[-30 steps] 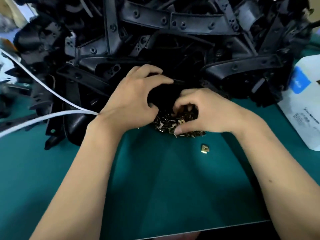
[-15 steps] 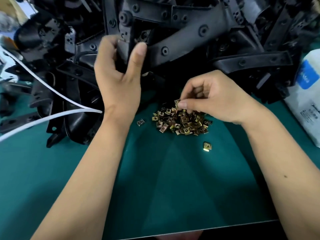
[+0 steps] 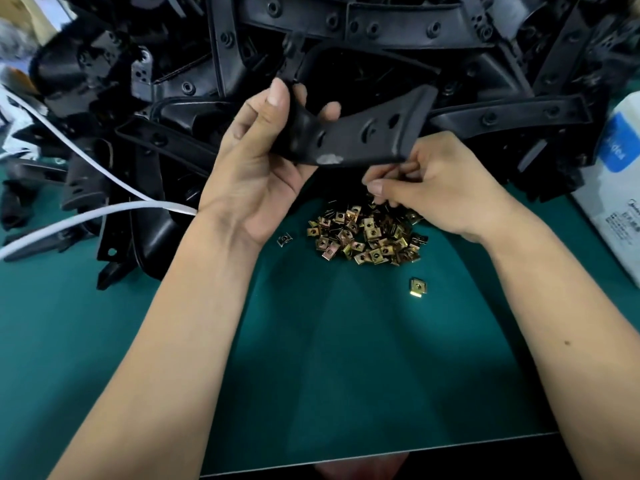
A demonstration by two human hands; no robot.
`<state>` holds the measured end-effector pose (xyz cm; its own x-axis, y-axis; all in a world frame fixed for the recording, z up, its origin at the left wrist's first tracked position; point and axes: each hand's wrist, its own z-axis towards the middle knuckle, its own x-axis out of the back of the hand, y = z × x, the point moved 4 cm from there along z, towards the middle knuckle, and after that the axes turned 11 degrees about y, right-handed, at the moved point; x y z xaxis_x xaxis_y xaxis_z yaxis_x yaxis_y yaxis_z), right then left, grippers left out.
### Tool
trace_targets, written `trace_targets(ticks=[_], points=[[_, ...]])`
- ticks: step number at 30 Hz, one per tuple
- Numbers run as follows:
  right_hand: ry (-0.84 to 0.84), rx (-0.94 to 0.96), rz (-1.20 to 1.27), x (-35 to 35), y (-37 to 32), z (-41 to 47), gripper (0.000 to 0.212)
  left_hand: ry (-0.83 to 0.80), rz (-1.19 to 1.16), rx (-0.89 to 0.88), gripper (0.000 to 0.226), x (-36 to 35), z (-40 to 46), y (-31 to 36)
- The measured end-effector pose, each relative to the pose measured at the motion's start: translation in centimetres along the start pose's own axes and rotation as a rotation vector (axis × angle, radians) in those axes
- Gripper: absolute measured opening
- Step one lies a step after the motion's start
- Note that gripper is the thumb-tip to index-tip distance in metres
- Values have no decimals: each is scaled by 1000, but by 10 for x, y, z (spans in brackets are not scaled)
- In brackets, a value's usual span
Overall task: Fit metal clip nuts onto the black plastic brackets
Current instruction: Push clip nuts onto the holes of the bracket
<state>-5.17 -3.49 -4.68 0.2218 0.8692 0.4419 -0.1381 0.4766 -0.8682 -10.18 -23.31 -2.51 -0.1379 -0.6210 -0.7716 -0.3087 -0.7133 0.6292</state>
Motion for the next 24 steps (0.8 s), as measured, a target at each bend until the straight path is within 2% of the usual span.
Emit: trace_targets(ticks=[3,5,8,10,13,17,20,24], points=[[9,-8,10,-2,0,0,21,-25,47,81,9,2,-1,-6],[10,-32,52,-3,-1,1,21,-50,221,104,8,5,-1,-11],[33,-59,137,-3,-2,0,27,-161,494,115,29,10,-1,-16],[47,-88,208,-2,-2,1,28,-270,629,149,26,11,-3,-21],[26,-142,310,1,0,0,27,-343,657,254,15,19,-4,-21],[-103,-162,409,1,-1,-3,26,-479,756,233,30,29,-3,-16],[-151,-133,419,-2,-5,-5,27,-450,800,228,43,30,0,-17],[-131,-142,428,-6,-9,-6,16,-417,838,210,32,30,1,-19]])
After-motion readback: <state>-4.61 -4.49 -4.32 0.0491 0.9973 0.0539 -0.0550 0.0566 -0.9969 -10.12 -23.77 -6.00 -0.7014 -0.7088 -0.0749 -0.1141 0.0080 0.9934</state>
